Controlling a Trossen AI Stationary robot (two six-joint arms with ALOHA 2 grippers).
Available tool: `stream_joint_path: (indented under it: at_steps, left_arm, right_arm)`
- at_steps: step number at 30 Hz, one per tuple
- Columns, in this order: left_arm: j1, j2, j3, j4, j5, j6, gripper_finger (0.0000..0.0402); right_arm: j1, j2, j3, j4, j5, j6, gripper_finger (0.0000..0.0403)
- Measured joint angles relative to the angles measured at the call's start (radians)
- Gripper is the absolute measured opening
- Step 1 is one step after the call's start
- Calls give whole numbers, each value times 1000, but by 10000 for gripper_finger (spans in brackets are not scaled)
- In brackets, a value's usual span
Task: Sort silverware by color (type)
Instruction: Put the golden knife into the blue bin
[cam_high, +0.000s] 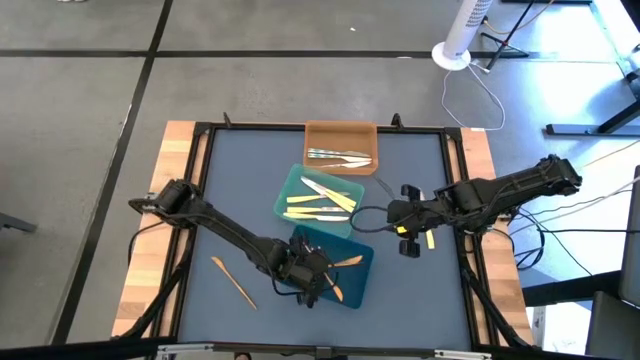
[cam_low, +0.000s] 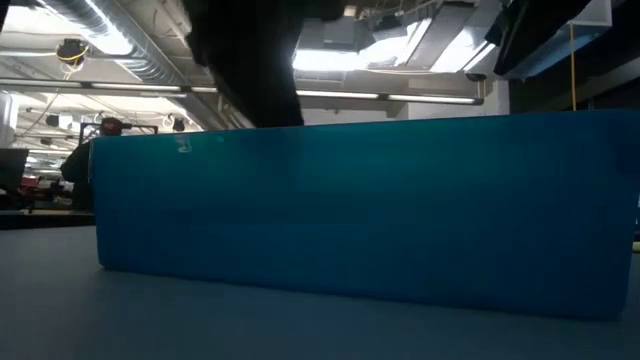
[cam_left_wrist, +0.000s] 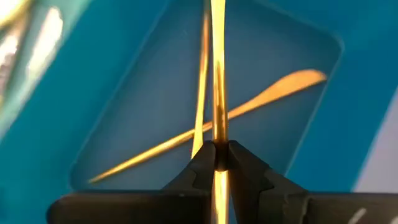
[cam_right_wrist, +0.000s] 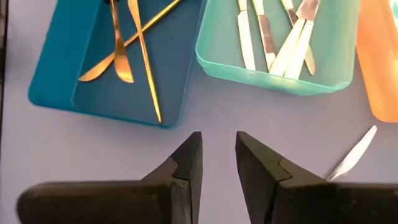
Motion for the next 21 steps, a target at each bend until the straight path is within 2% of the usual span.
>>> stream_joint_path:
  at_steps: [21]
  left_arm:
    - [61, 107, -1, 3, 116, 55, 20]
  right_arm:
    - [0, -1, 0, -9, 29, 0, 85]
